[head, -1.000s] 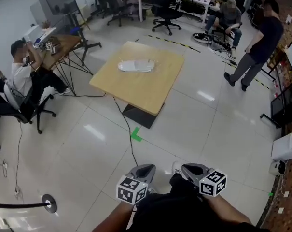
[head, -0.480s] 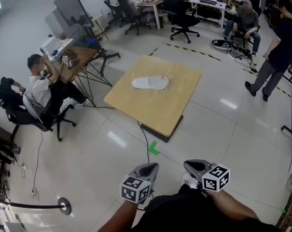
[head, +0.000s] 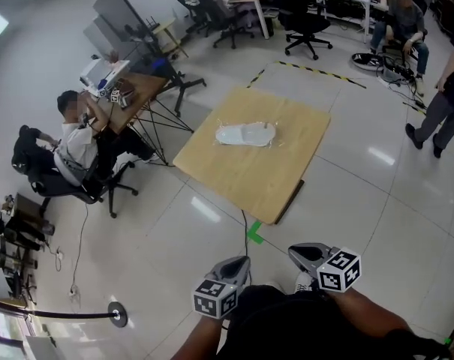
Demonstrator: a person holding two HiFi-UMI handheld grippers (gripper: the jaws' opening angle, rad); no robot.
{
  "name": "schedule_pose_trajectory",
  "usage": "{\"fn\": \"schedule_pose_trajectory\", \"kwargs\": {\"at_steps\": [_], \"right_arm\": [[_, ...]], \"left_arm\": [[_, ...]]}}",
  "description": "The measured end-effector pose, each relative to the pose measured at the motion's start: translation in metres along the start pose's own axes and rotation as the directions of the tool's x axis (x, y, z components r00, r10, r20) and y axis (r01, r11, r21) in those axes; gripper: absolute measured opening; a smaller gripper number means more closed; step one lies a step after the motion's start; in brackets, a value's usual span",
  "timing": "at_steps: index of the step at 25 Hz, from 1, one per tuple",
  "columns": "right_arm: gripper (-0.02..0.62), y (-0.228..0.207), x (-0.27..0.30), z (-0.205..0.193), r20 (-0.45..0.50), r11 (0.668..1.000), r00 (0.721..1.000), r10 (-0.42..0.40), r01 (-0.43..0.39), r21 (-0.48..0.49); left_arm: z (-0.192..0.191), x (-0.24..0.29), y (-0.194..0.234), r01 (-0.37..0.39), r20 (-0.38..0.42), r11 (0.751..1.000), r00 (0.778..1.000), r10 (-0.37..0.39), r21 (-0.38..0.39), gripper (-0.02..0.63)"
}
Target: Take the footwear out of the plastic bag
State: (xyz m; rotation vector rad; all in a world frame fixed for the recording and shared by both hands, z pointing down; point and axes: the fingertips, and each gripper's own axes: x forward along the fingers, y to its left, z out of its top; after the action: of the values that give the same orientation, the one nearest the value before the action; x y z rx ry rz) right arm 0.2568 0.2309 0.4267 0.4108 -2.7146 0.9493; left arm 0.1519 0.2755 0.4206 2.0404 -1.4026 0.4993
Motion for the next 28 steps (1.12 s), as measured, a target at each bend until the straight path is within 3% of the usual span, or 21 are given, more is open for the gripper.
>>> {"fn": "schedule_pose_trajectory", "kwargs": {"at_steps": [3,7,13,16,20,24,28], "right_arm": [[0.003,-0.023,0.010,0.005,0.000,1.000,1.000,-0.017,0.017,0.025],[0.003,-0.040,0.024,0.012,-0.017,0.999,0.999,-0.042,0.042,0.035],[0.003,-0.095,0.024,0.037,-0.011,0.978,0.981,-0.193,0.193,0.073],[0.003,-0.117,0.040,0.059,-0.005,0.960,0.963,-0.268,0.267,0.081],[0.003,-0.134,0.073,0.095,0.016,0.943,0.945,-0.327,0.325,0.072],[0.003,-0.143,0.114,0.130,0.051,0.928,0.928,-0.368,0.364,0.076],[0.003,-0.143,0.140,0.136,-0.003,0.923,0.925,-0.380,0.379,0.070]], "left_arm": [[0.003,0.011,0.019,-0.028,-0.012,1.000,1.000,0.028,-0.007,0.008],[0.019,0.029,0.084,-0.104,-0.011,0.994,0.995,0.104,-0.025,0.008],[0.072,0.101,0.225,-0.205,0.017,0.977,0.978,0.207,-0.059,0.008],[0.089,0.132,0.304,-0.239,0.000,0.963,0.971,0.241,-0.125,0.009],[0.136,0.168,0.379,-0.218,0.030,0.954,0.973,0.229,-0.206,0.023],[0.179,0.216,0.427,-0.148,0.025,0.973,0.988,0.155,-0.178,0.078],[0.188,0.263,0.454,-0.097,-0.022,0.974,0.995,0.094,-0.207,0.110]]}}
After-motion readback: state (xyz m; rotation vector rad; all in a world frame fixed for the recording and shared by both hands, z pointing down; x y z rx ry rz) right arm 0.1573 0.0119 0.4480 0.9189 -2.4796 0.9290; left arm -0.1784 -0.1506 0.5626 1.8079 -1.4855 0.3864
